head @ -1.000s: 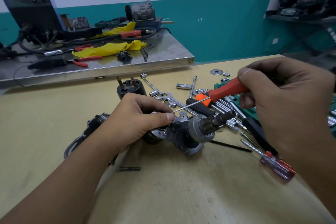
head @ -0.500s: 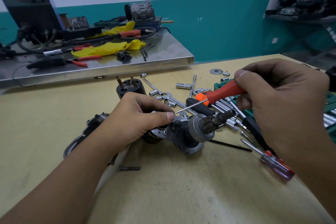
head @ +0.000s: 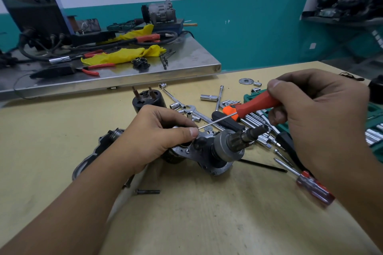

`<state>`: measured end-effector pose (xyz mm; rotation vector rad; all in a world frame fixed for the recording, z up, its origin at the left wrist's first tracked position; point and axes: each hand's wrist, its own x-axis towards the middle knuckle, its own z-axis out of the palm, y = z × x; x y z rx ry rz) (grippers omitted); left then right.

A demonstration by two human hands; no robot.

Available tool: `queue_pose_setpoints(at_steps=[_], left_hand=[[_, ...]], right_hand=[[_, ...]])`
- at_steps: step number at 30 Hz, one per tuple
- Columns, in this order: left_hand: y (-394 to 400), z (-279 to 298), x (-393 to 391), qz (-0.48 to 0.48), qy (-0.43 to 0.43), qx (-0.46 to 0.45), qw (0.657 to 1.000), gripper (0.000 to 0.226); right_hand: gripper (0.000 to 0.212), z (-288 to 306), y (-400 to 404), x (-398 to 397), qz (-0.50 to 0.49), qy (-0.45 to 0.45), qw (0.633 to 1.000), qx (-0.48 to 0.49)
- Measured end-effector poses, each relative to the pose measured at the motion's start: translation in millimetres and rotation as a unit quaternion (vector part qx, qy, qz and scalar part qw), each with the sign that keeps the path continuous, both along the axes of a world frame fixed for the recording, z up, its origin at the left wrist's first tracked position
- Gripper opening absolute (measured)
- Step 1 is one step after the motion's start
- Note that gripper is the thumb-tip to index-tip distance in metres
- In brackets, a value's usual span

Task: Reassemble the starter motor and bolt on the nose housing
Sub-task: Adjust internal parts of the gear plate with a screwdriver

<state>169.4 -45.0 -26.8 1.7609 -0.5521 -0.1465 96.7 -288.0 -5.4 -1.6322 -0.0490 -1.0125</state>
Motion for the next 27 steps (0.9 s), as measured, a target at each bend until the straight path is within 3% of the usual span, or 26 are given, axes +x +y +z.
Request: queue_pose_setpoints(at_steps=[10, 18, 27], left_hand=[[0, 0, 0, -0.004, 0.003, 0.001, 1.0, 0.009], [1, 1, 1, -0.007, -0.007, 0.014, 1.0, 0.009], [2, 0, 1, -0.008, -0.008, 0.02, 1.0, 0.007]], right_hand=[[0.018, -1, 0, 1, 0.002, 0.001, 1.0, 0.01], [0.001, 1, 4, -4, 0.015, -0.037, 0.998, -0.051], [0.022, 7, 3, -8, 0.081, -0.057, 0.986, -0.135]])
